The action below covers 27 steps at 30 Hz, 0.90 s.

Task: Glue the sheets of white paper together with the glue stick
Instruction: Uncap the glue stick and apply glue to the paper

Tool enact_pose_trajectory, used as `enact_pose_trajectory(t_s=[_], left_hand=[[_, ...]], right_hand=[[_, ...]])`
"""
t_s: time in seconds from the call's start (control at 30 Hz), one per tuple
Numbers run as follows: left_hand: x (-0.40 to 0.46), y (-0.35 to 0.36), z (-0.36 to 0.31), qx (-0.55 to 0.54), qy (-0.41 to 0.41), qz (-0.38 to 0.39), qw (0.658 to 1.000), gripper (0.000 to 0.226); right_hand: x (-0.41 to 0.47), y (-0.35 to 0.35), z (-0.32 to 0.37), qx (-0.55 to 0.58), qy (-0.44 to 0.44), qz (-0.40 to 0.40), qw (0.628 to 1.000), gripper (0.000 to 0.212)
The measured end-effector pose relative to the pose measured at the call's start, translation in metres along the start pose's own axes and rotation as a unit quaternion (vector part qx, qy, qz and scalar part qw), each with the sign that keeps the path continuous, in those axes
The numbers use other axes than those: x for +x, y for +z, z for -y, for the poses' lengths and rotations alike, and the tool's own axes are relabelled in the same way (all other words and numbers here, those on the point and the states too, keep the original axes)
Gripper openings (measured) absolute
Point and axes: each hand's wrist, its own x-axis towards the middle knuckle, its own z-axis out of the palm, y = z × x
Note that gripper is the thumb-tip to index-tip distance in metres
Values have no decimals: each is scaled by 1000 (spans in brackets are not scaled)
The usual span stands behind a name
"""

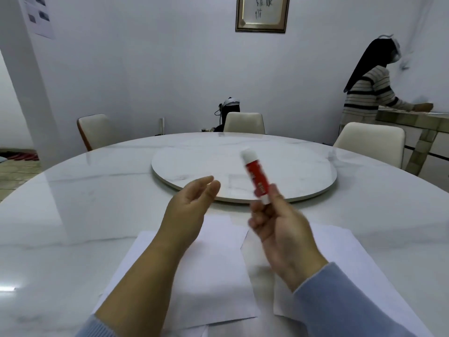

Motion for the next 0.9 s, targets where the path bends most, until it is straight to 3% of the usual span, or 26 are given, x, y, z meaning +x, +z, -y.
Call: enact_pose_trajectory(t_s=[0.03,0.1,0.17,0.2,0.37,0.53,0.67,0.77,0.9], left_hand=[[4,-5,7,111,-13,0,994,55],[8,-10,23,353,-58,45,933,66],[7,-8,36,484,-82,123,862,79],[6,-6,40,511,-78,147,843,81],[4,-11,44,530,-38,144,835,70],[-2,-11,41,549,-4,138,824,70],[-11,7,45,555,-2,202,807,68],[-15,15,49,559,3,223,798,58],[-15,12,51,558,3,226,798,53]], right_hand=[[5,-5,8,34,-14,-25,999,20],[12,-18,21,53,-41,-60,996,18],[17,-31,27,43,-42,-83,995,19],[19,-35,27,36,-35,-94,994,19],[21,-43,28,7,-9,-108,994,12],[22,-39,18,-68,-26,-66,995,9],[22,-32,9,-108,-56,-44,992,13],[22,-27,-2,-250,-112,-32,961,20],[24,-25,-13,-417,-182,11,890,9]])
